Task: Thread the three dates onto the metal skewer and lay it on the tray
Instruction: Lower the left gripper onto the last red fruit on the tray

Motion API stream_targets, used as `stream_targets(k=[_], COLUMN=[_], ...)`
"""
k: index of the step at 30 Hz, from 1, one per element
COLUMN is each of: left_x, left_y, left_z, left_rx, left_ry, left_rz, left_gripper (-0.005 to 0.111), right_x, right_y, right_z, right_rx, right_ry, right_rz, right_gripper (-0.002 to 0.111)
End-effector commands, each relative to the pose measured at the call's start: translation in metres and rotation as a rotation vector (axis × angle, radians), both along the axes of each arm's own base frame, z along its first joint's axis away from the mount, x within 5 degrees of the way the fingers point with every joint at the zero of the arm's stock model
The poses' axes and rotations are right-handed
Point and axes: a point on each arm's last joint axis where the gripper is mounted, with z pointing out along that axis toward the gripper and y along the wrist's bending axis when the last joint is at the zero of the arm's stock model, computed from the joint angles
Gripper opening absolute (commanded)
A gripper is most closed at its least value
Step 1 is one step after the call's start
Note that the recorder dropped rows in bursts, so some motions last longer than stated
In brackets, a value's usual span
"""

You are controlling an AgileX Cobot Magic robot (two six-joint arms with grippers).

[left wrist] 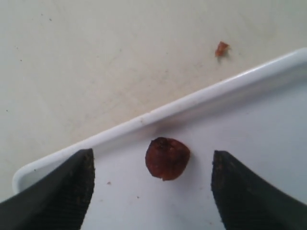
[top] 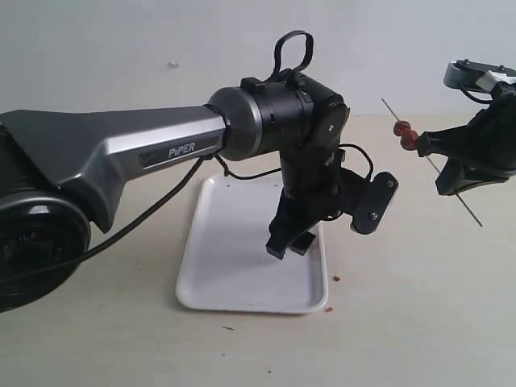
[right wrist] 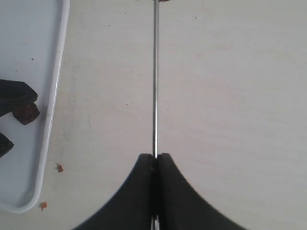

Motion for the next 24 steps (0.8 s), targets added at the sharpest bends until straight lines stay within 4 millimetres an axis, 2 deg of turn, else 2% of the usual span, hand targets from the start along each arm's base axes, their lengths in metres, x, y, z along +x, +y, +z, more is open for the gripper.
stream_targets(k=[1,7,12,17,24], left_x=[0.001,0.001,0.001,0.000,0.001], left_y=[0.001,0.001,0.002,0.002,0.004], left_z=[-0.003,-0.004,-0.013,-0.024,-0.031], left_rx=[-0.016,-0.016,0.004,0.028,0.046], left_ry=[0.029,0.031,0.048,0.066,0.073], left_rz=[0.016,0.016,0.018,0.021,0.024], left_gripper=[0.067,0.067,0.067,0.055,0.054], right_x=[0.001,0.001,0.001,0.001,0.001], right_y=[-0.002,-0.002,-0.002,-0.002,-0.002], right_z=[0.004,0.004,0.004,0.004,0.004], right_rx=[-0.006,-0.006,-0.006,-0.007,-0.008], right_ry=[-0.028,-0.028,-0.028,-0.032,-0.033], right_rz=[0.001,0.001,0.001,0.000,-0.001], right_gripper=[0.000,0.000,0.000,0.000,0.000])
